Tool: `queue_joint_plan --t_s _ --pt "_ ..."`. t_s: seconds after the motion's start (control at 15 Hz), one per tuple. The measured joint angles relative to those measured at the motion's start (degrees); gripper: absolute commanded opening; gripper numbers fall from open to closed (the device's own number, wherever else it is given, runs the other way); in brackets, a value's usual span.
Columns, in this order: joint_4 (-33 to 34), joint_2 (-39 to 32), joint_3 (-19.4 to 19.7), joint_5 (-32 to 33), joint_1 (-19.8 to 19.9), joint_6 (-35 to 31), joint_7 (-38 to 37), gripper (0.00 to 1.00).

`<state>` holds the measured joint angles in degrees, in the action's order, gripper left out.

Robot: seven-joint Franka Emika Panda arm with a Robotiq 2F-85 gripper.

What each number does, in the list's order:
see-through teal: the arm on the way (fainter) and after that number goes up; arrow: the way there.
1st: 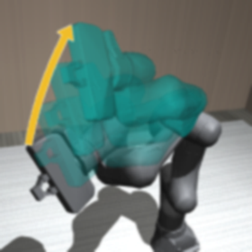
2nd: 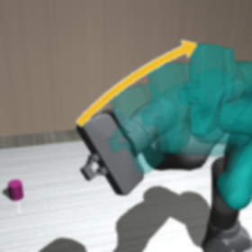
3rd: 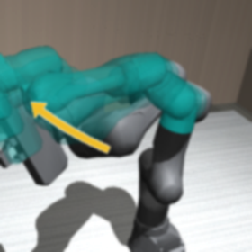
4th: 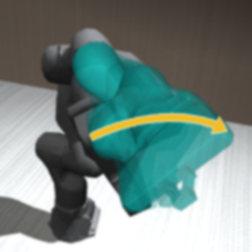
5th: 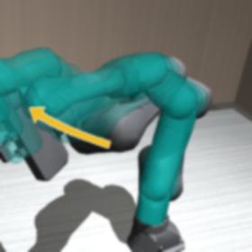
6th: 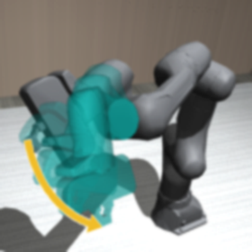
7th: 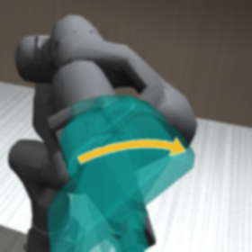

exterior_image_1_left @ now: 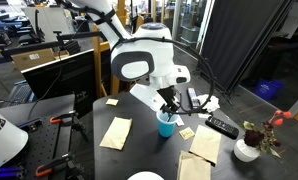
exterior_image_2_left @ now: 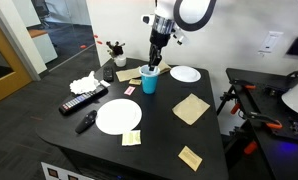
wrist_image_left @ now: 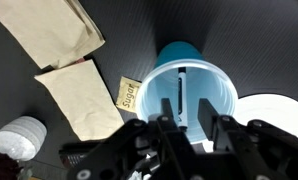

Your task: Remove the marker from the blue cup

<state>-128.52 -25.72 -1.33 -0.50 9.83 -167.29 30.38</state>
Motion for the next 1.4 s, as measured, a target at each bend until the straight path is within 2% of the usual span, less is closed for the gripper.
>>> queue_joint_plan --t_s 0.6,1.4 --pt "1.8 -3.1 -0.3 2.3 0.0 -0.2 -1.9 0.24" --pt "3.6 -6.0 -0.8 2.7 0.0 -1.7 -2.7 0.26"
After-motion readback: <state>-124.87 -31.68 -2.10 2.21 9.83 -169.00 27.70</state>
